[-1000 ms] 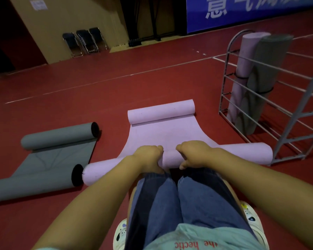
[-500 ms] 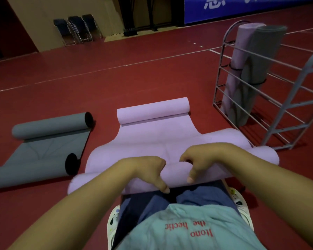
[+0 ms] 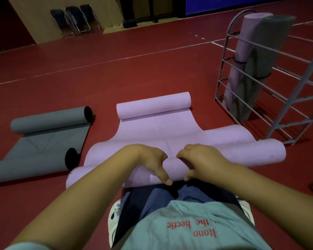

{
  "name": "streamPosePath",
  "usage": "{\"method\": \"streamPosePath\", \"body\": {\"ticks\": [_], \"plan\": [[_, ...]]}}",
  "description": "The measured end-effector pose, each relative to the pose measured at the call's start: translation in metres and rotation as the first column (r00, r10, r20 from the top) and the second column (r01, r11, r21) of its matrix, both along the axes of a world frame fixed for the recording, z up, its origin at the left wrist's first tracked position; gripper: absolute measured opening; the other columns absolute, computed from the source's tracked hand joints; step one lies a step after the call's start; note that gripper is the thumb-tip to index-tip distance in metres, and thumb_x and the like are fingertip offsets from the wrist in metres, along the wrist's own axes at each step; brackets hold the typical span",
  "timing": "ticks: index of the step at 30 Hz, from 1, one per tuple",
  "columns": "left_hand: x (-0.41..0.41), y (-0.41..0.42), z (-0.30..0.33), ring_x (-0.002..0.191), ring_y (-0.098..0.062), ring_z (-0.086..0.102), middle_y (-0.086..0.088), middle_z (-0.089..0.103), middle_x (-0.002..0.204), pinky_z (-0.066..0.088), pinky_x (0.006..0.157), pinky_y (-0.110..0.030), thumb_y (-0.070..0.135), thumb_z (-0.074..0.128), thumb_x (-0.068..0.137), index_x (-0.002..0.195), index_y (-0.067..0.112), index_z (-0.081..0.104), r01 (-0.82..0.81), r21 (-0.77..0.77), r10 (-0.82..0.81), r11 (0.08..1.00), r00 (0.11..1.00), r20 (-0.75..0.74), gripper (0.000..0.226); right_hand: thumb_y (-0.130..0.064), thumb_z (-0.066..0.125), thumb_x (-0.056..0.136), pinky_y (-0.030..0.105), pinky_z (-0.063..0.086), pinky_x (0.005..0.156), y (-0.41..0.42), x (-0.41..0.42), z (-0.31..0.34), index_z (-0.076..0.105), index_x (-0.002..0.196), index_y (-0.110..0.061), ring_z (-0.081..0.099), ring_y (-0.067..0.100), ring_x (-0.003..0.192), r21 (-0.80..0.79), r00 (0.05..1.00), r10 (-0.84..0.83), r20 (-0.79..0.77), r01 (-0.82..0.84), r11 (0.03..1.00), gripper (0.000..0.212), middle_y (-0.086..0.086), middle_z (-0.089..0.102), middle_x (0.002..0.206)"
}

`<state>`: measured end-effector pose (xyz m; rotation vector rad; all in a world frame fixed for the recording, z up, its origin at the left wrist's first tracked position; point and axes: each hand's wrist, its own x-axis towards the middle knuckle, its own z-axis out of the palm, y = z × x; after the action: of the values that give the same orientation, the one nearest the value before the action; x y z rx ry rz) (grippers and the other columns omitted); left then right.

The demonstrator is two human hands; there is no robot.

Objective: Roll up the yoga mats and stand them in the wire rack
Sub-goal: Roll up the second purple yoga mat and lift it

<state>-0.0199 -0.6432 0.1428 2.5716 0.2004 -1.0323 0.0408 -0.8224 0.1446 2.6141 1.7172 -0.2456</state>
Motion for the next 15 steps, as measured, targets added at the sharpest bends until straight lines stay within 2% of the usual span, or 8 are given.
{"method": "streamPosePath", "body": {"ticks": [2, 4, 7, 9, 11, 15], "plan": [[-0.008, 0.004, -0.003, 0.103, -0.014, 0.052, 0.002, 0.054, 0.115, 0.047, 0.093, -0.032, 0.062, 0.078, 0.061, 0.110, 0.024, 0.058, 0.019, 0.072, -0.030, 0.997, 0.987, 0.159, 0.066, -0.047, 0.074, 0.072, 0.030, 0.045, 0.088, 0.003, 0.008, 0.003, 0.053, 0.128, -0.028, 0.053, 0.019, 0.112, 0.007, 0.998, -0.022, -0.063, 0.022, 1.000, 0.063, -0.002, 0.057, 0.122], [-0.022, 0.008, -0.003, 0.101, -0.014, 0.045, 0.001, 0.047, 0.110, 0.040, 0.086, -0.024, 0.060, 0.078, 0.061, 0.113, 0.019, 0.056, 0.005, 0.098, -0.043, 0.995, 0.921, 0.387, 0.070, -0.047, 0.076, 0.069, 0.028, 0.045, 0.088, 0.009, 0.016, 0.006, 0.057, 0.127, -0.032, 0.056, 0.018, 0.110, -0.003, 0.993, -0.033, -0.116, 0.033, 0.999, 0.063, -0.004, 0.060, 0.120], [-0.047, 0.012, -0.002, 0.095, -0.015, 0.050, 0.001, 0.052, 0.105, 0.038, 0.076, -0.024, 0.051, 0.081, 0.065, 0.112, 0.017, 0.056, -0.048, 0.067, -0.002, 0.997, 0.803, 0.596, 0.064, -0.045, 0.081, 0.064, 0.027, 0.047, 0.085, 0.018, 0.027, 0.011, 0.063, 0.119, -0.032, 0.060, 0.014, 0.102, -0.031, 0.976, -0.053, -0.210, 0.047, 0.998, 0.059, -0.009, 0.066, 0.115], [-0.059, 0.013, -0.004, 0.099, -0.016, 0.053, 0.001, 0.055, 0.109, 0.041, 0.082, -0.024, 0.049, 0.080, 0.067, 0.118, 0.018, 0.058, -0.041, 0.099, -0.034, 0.994, 0.754, 0.656, 0.063, -0.043, 0.083, 0.062, 0.026, 0.049, 0.085, 0.023, 0.032, 0.014, 0.066, 0.115, -0.030, 0.061, 0.012, 0.098, -0.053, 0.969, -0.055, -0.243, 0.043, 0.998, 0.057, -0.009, 0.068, 0.111], [-0.062, 0.013, -0.006, 0.105, -0.017, 0.054, 0.001, 0.056, 0.112, 0.042, 0.088, -0.025, 0.050, 0.077, 0.069, 0.126, 0.020, 0.059, -0.075, 0.122, -0.027, 0.990, 0.741, 0.671, 0.067, -0.042, 0.084, 0.061, 0.025, 0.049, 0.084, 0.027, 0.035, 0.016, 0.068, 0.113, -0.029, 0.062, 0.011, 0.094, -0.076, 0.960, -0.056, -0.273, 0.036, 0.996, 0.056, -0.009, 0.069, 0.109], [-0.049, 0.013, 0.002, 0.102, -0.018, 0.057, 0.002, 0.062, 0.111, 0.045, 0.087, -0.030, 0.051, 0.073, 0.074, 0.124, 0.025, 0.062, -0.107, 0.146, -0.003, 0.983, 0.798, 0.603, 0.057, -0.040, 0.084, 0.062, 0.024, 0.048, 0.086, 0.029, 0.041, 0.019, 0.067, 0.116, -0.027, 0.061, 0.010, 0.095, -0.093, 0.945, -0.064, -0.321, 0.036, 0.995, 0.058, -0.009, 0.068, 0.112]]}}
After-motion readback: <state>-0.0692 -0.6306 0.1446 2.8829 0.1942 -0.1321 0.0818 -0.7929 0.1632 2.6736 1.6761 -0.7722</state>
